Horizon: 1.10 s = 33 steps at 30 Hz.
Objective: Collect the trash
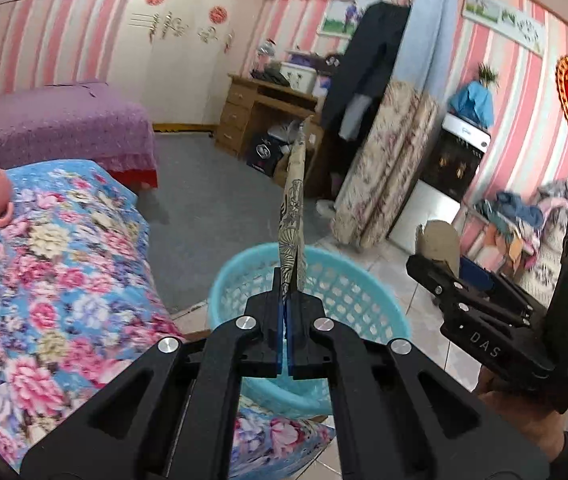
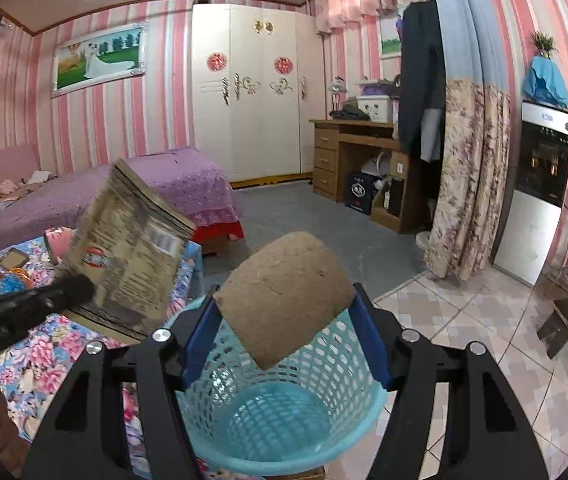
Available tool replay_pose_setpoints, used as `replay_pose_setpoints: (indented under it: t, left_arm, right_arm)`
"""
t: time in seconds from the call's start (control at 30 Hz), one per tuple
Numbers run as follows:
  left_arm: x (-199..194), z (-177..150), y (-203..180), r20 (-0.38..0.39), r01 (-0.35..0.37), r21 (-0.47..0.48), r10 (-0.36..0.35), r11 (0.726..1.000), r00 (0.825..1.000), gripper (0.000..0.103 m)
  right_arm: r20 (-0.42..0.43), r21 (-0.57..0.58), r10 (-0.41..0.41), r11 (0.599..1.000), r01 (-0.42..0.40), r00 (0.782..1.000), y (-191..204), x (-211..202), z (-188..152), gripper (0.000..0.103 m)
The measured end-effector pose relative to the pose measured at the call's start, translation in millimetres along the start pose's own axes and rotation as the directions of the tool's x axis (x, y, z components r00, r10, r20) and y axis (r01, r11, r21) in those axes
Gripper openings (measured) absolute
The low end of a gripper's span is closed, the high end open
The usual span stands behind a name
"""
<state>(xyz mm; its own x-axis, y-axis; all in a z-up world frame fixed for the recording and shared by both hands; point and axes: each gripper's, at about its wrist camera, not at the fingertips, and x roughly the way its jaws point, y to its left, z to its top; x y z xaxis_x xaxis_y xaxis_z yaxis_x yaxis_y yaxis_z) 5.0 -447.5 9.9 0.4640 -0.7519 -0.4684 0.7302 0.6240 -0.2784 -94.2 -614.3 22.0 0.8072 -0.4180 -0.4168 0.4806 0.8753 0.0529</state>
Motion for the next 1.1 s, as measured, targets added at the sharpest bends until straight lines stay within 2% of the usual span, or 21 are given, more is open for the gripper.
replay_pose_setpoints:
  t: [0.1, 0.17, 0.2, 0.23, 0.5, 0.67, 0.8, 0.87, 1.0, 1.03, 1.1]
  left_arm:
    - [11.2, -4.1, -5.3, -0.028, -0.012, 0.024, 0.013, 1.0, 1.0, 0.001]
    - [17.3, -7.1, -4.5, -0.027, -0.035, 0.024, 0.036, 0.999, 0.999, 0.03]
    - [16.9, -7.3, -2.4, -0.011, -0.043, 0.014, 0.044, 0.999, 0.999, 0.058]
    - [12.9, -7.9, 0.3, 0.02, -0.052, -0.001, 0.052, 0.999, 0.998, 0.067]
    - [-5.0, 1.7, 24.0, 0.051, -0.083, -0.078, 0.087, 0.993, 0.995, 0.068]
    - [-46.9, 3.1, 55.6, 0.095, -0.164, -0.144, 0.179, 0.976, 0.979, 0.068]
    - [-93.0, -2.0, 89.2, 0.109, -0.289, -0.138, 0.305, 0.947, 0.946, 0.068]
    - [-116.0, -8.2, 113.4, 0.101, -0.335, -0.155, 0.352, 0.929, 0.93, 0.068]
    - [-165.7, -28.0, 164.7, 0.059, -0.466, -0.193, 0.484, 0.864, 0.873, 0.068]
    - [-182.7, -37.6, 182.1, 0.037, -0.517, -0.213, 0.535, 0.829, 0.844, 0.068]
    - [-204.6, -53.1, 203.5, 0.011, -0.562, -0.245, 0.582, 0.79, 0.813, 0.068]
  right_arm:
    - [-0.016, 0.002, -0.008, 1.0, 0.008, 1.0, -6.7, 7.7, -3.3, 0.063]
    - [-0.024, 0.005, -0.006, 1.0, 0.007, 1.0, -9.1, 10.7, -5.6, 0.063]
    - [-0.023, 0.005, -0.008, 1.0, 0.008, 1.0, -9.9, 12.0, -5.5, 0.063]
    - [-0.023, 0.002, -0.007, 1.0, 0.007, 1.0, -10.7, 12.9, -5.6, 0.063]
    - [-0.035, 0.003, 0.003, 1.0, -0.003, 0.999, -14.0, 16.6, -11.6, 0.064]
    - [-0.052, 0.01, 0.023, 1.0, -0.022, 0.998, -6.9, 24.1, -15.0, 0.069]
    - [-0.081, 0.001, 0.024, 1.0, -0.024, 0.996, 4.7, 34.0, -14.0, 0.084]
    - [-0.083, -0.004, 0.031, 0.999, -0.031, 0.996, 11.2, 34.4, -11.8, 0.085]
    - [-0.06, 0.0, 0.037, 0.999, -0.037, 0.998, 31.4, 29.3, -6.3, 0.087]
    - [-0.054, 0.003, 0.049, 0.999, -0.049, 0.997, 42.7, 27.8, -4.1, 0.088]
    - [-0.042, 0.004, 0.076, 0.997, -0.076, 0.996, 63.0, 24.9, -0.6, 0.088]
